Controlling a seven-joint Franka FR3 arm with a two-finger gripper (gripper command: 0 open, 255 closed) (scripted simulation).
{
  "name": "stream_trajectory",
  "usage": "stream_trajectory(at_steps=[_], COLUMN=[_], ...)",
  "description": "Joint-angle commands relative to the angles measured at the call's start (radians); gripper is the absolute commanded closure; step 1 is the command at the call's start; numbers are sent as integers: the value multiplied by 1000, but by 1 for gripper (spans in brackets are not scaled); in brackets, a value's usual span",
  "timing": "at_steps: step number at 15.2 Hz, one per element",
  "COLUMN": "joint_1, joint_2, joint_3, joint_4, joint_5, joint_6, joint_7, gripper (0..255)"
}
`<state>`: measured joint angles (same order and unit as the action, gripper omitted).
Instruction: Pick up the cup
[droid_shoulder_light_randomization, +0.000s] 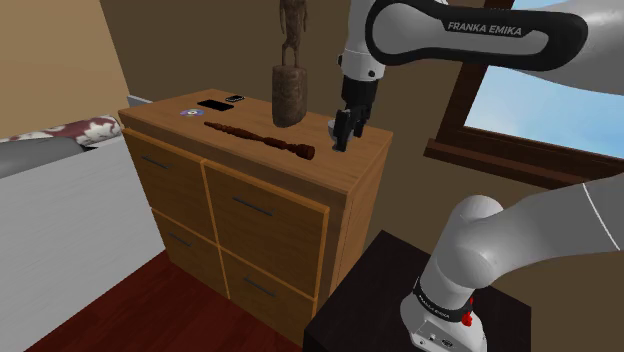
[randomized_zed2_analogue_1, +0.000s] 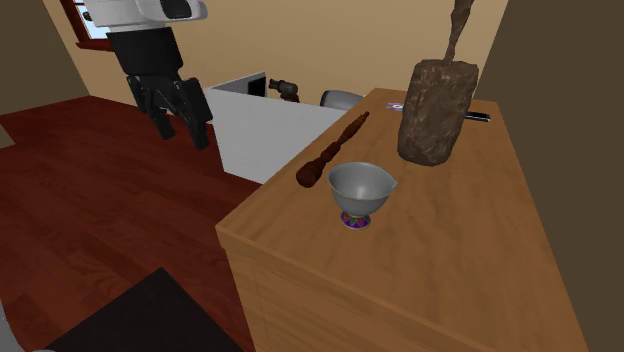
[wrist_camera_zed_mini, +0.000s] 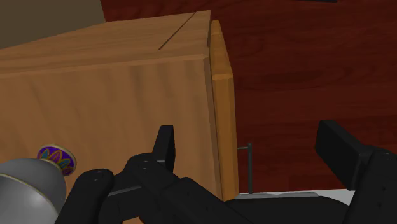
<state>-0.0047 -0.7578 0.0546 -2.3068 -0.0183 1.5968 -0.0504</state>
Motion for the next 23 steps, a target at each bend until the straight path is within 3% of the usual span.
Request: stream_trajectory(at_steps=[1, 11, 21, 23], joint_1=[0, -95, -174, -175], joint_2=[0, 277, 569, 570], joint_3=[0, -45, -86, -87], joint_4=[0, 113, 326, 300], joint_5=[0, -177, -335, -338], joint_6=[0, 158, 248, 273], joint_7=[0, -33, -35, -27], gripper=[0, 0, 0, 0])
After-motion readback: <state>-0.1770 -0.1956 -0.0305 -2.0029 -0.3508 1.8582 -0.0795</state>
